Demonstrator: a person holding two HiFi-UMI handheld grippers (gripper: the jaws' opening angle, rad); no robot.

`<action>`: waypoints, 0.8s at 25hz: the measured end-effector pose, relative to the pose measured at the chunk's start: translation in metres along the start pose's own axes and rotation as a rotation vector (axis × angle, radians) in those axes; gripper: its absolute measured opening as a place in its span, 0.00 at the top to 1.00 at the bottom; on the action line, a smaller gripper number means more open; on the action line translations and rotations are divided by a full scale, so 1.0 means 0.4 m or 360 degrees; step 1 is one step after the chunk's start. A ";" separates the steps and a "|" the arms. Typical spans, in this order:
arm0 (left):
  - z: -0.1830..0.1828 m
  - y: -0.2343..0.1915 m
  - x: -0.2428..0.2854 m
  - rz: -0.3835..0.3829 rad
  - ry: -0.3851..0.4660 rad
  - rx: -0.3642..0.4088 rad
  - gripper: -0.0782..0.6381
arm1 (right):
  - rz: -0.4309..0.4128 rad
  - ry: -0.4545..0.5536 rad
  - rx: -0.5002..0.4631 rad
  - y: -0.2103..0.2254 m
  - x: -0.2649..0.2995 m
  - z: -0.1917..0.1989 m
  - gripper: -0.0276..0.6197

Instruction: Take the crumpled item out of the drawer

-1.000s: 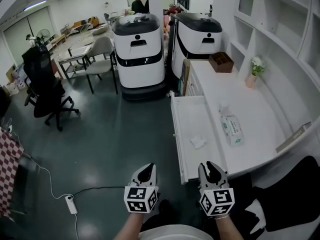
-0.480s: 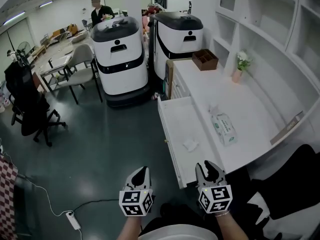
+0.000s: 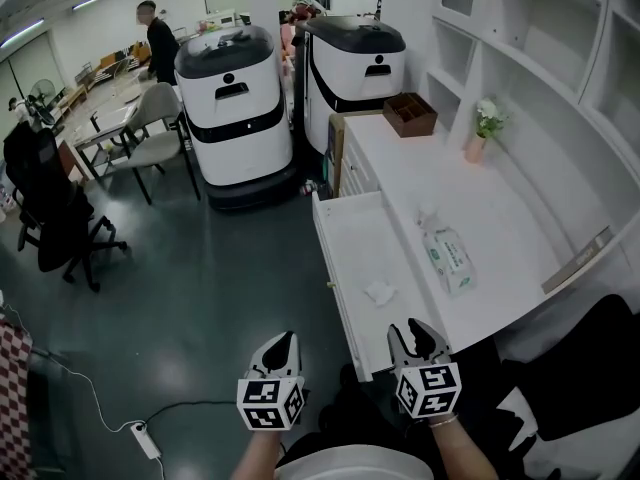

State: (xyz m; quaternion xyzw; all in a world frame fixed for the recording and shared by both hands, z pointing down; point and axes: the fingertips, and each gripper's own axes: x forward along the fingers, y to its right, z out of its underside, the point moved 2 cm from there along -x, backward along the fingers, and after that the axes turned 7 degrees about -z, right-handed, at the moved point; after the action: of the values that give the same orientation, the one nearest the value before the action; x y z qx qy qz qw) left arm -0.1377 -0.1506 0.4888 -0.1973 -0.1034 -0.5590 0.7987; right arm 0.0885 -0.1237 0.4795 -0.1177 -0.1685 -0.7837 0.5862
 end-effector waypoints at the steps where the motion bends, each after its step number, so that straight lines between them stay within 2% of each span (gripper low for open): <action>1: -0.004 0.000 0.009 -0.0001 -0.0003 0.0000 0.90 | -0.0006 -0.0004 0.0006 0.007 0.010 0.000 0.74; 11: -0.019 -0.010 0.110 -0.0044 -0.0061 0.0000 0.90 | -0.0064 -0.0194 -0.0033 0.080 0.149 0.041 0.74; 20: -0.039 -0.036 0.194 -0.0150 -0.0102 -0.0033 0.90 | -0.0119 -0.0425 -0.0084 0.147 0.297 0.110 0.74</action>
State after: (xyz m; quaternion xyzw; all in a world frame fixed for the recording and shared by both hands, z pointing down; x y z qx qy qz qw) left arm -0.1246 -0.2278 0.5074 -0.2183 -0.1321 -0.5905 0.7656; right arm 0.1105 -0.2254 0.5724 -0.2300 -0.2288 -0.7865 0.5255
